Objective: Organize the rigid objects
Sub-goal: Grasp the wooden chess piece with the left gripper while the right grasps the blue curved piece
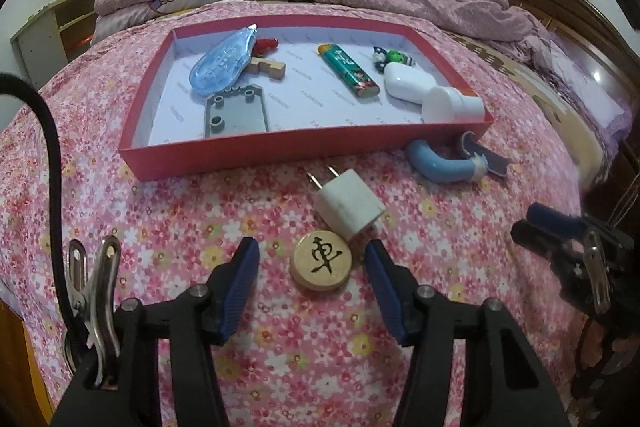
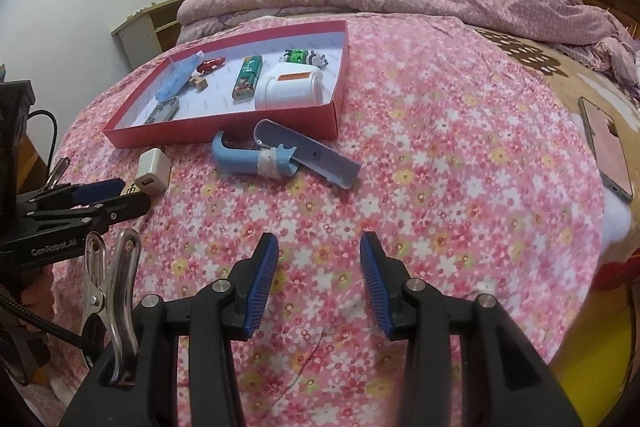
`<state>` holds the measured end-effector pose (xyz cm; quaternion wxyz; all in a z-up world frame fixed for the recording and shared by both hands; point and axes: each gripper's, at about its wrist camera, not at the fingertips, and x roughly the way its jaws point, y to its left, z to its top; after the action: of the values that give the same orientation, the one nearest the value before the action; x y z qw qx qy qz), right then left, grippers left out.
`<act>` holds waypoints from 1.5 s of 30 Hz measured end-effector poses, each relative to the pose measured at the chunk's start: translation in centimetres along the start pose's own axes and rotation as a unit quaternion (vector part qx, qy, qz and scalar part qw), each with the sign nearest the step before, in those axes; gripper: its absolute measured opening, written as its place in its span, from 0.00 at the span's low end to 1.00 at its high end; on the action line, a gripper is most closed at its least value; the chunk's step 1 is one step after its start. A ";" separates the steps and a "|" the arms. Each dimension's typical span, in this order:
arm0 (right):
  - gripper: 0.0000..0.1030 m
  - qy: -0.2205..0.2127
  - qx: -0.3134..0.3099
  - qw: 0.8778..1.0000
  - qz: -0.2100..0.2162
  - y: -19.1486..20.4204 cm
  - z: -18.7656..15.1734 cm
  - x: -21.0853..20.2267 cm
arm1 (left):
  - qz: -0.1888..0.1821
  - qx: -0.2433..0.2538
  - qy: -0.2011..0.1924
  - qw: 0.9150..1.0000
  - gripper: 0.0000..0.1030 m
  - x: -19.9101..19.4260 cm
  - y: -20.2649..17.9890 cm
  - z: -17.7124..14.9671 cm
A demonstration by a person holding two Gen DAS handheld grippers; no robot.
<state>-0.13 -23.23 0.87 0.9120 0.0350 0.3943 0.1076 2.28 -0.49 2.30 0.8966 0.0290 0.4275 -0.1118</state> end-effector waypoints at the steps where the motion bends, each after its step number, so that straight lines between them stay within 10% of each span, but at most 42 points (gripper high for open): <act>1: 0.43 0.001 0.002 1.000 0.001 -0.1 0.0 0.1 | 0.002 0.001 -0.002 1.000 0.51 0.0 -0.1 0.0; 6: 0.43 0.001 0.003 1.000 0.005 -0.1 0.0 0.2 | 0.005 0.009 -0.007 1.000 0.32 0.1 -0.2 -0.1; 17: 0.43 0.010 -0.004 0.999 0.049 1.7 2.2 1.6 | 0.017 -0.021 -0.013 1.000 0.32 -1.1 2.4 -1.0; 23: 0.74 -0.002 0.062 0.998 0.029 2.9 3.4 3.4 | 0.008 -0.054 -0.015 0.998 0.32 -1.3 4.6 -1.3; 39: 0.74 -0.023 0.074 0.993 -0.086 6.6 4.8 5.7 | -0.021 -0.059 -0.039 0.997 0.32 -1.4 5.4 -1.9; 45: 0.73 -0.010 0.062 0.996 -0.069 6.6 3.9 4.8 | -0.019 -0.056 -0.036 0.998 0.32 -1.6 5.3 -1.9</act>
<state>4.77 -15.67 1.14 0.9173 0.0656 0.3923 0.0188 1.07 5.20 2.09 0.9094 -0.0336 0.4008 -0.1060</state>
